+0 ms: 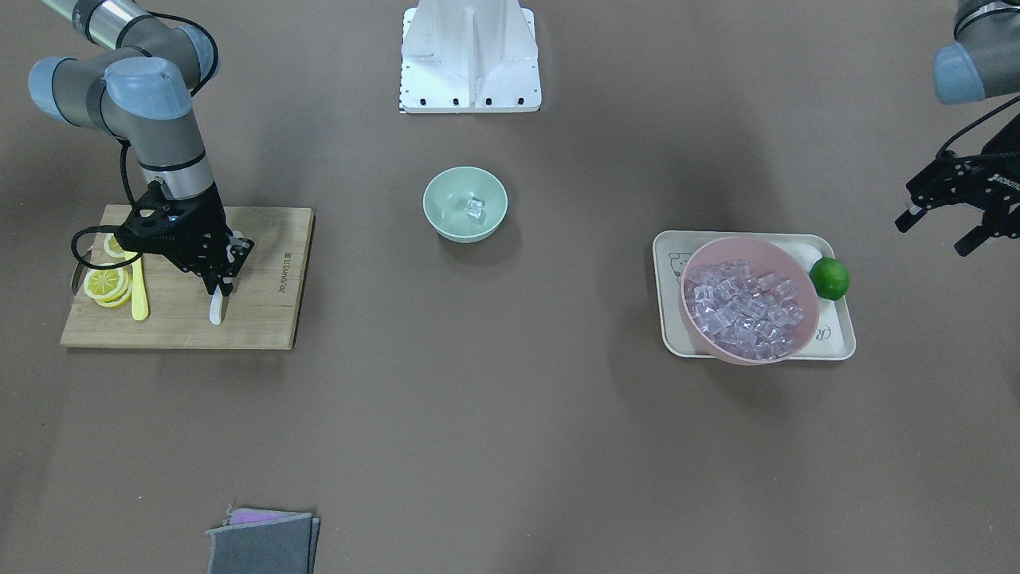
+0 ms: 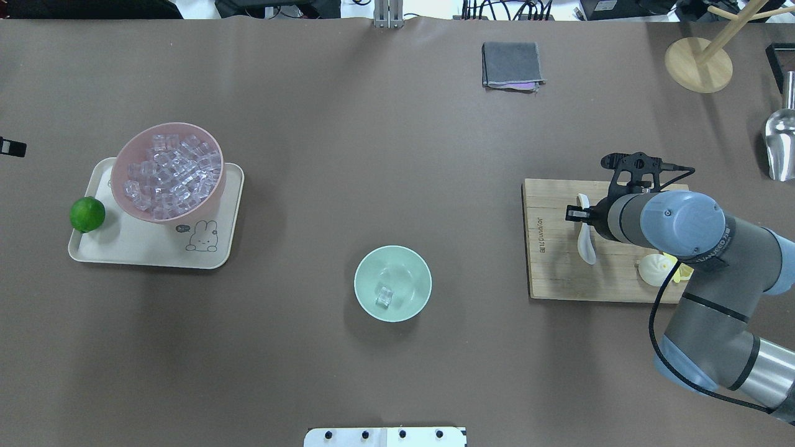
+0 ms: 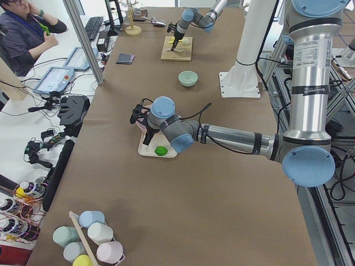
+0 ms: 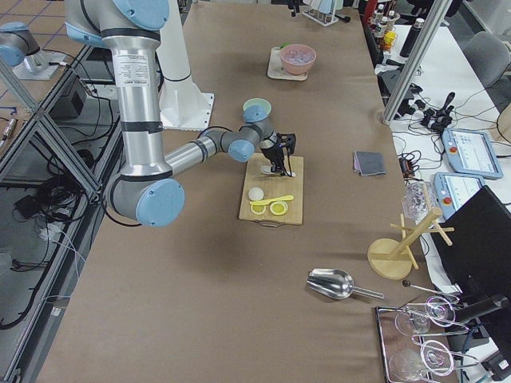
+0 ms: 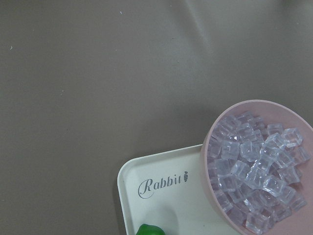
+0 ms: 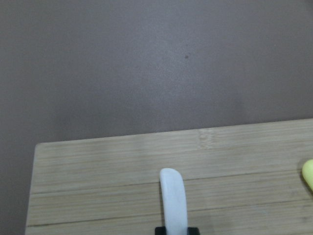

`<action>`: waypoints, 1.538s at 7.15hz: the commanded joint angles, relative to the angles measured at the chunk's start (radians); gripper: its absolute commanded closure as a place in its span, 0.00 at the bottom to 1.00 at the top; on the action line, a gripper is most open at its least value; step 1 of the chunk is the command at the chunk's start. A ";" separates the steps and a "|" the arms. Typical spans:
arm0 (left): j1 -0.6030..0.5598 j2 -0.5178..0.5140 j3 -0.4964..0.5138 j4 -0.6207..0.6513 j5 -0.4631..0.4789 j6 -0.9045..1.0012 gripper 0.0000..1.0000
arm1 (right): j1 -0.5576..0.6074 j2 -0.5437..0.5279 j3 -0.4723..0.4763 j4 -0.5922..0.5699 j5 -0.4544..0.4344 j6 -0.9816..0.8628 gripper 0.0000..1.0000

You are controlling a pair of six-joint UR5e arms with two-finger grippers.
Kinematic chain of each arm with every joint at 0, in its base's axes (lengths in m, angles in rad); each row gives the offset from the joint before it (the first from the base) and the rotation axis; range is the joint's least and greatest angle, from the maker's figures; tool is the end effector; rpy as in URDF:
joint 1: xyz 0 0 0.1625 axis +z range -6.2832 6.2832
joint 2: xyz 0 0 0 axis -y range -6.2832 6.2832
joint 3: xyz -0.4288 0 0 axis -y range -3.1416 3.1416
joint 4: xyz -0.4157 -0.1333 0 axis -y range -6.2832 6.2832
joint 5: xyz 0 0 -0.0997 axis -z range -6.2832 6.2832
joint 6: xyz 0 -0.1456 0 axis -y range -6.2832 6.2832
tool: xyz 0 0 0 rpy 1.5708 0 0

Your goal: Put spoon and ice into bowl

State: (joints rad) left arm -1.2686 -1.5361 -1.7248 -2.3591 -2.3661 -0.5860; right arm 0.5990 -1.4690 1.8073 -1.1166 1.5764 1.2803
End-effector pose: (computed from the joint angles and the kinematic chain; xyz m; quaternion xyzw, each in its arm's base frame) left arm 0.1326 -0.5239 0.5257 0.2154 0.4880 0.0509 0.8443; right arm -0.4286 -0.4530 0.4823 0.1637 -0.3495 0.1407 0.9117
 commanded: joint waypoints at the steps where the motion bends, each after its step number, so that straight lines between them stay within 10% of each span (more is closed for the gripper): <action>1: 0.000 0.001 0.001 0.000 0.001 0.000 0.02 | -0.007 0.003 -0.003 0.000 -0.001 -0.001 0.82; 5: 0.002 0.002 0.001 0.000 0.002 0.000 0.02 | -0.007 0.010 0.067 -0.034 0.008 0.004 1.00; 8: -0.003 0.017 0.023 0.030 0.002 0.003 0.02 | -0.037 0.258 0.144 -0.473 0.001 0.280 1.00; 11: -0.138 0.037 0.042 0.272 0.005 0.371 0.02 | -0.166 0.410 0.141 -0.648 -0.100 0.501 1.00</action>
State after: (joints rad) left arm -1.3415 -1.5139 -1.6919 -2.1959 -2.3623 -0.3887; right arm 0.4967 -1.1388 1.9489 -1.6570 1.5338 1.6757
